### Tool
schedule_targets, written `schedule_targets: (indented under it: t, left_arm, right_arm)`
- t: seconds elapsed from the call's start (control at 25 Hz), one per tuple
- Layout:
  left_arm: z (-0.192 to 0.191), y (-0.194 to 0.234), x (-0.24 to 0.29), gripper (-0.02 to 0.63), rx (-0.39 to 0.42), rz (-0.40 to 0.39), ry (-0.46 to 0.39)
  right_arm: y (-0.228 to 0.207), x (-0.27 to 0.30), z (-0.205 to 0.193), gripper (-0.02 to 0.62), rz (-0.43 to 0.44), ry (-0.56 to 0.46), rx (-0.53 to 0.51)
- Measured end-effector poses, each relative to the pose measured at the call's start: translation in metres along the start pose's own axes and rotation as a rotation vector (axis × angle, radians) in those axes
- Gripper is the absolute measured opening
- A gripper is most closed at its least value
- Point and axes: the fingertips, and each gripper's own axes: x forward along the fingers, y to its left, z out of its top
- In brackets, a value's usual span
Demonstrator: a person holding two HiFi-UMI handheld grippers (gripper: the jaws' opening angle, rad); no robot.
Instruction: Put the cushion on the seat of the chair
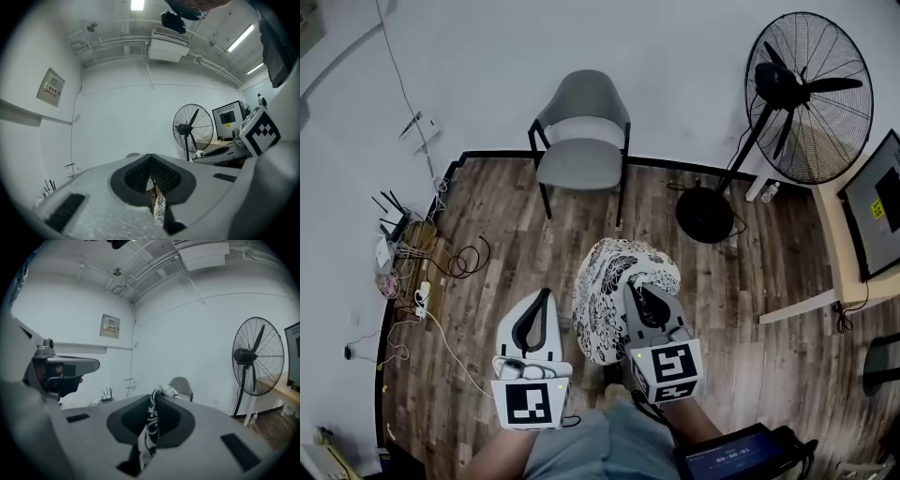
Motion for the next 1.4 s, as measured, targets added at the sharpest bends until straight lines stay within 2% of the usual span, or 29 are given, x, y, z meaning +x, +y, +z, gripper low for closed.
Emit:
schedule_targets:
  t: [0.32,0.44,0.84,1.0,1.24,1.4]
  left_arm:
    - [0.024,0.006,0.049,0.009,0.026,0.02,-0.036]
    - [0.02,0.014,0.06,0.009,0.035,0.027,-0.027]
    - [-0.002,0.049,0.11,0.009,-0.005,0.043,-0.001]
    - [-0.018,0.079,0.145,0.009,-0.034,0.04,0.02]
    - [-0.04,0.143,0.227,0.009,-0.078,0.018,0.037]
    - [-0.047,0.193,0.291,0.009,-0.066,-0.018,0.05]
  right_arm:
    - [-0.036,0.042,0.02,0.02,0.017,-0.015,-0.005]
    - [-0.04,0.058,0.019,0.02,0.02,-0.008,-0.002]
    - [-0.048,0.117,0.009,0.021,0.039,0.045,-0.008]
    - [-0.053,0.157,0.002,0.021,0.024,0.077,-0.013]
    - [-0.072,0.237,-0.003,0.021,-0.034,0.126,-0.014]
    - [-0.086,0.294,0.007,0.021,-0.088,0.14,-0.007]
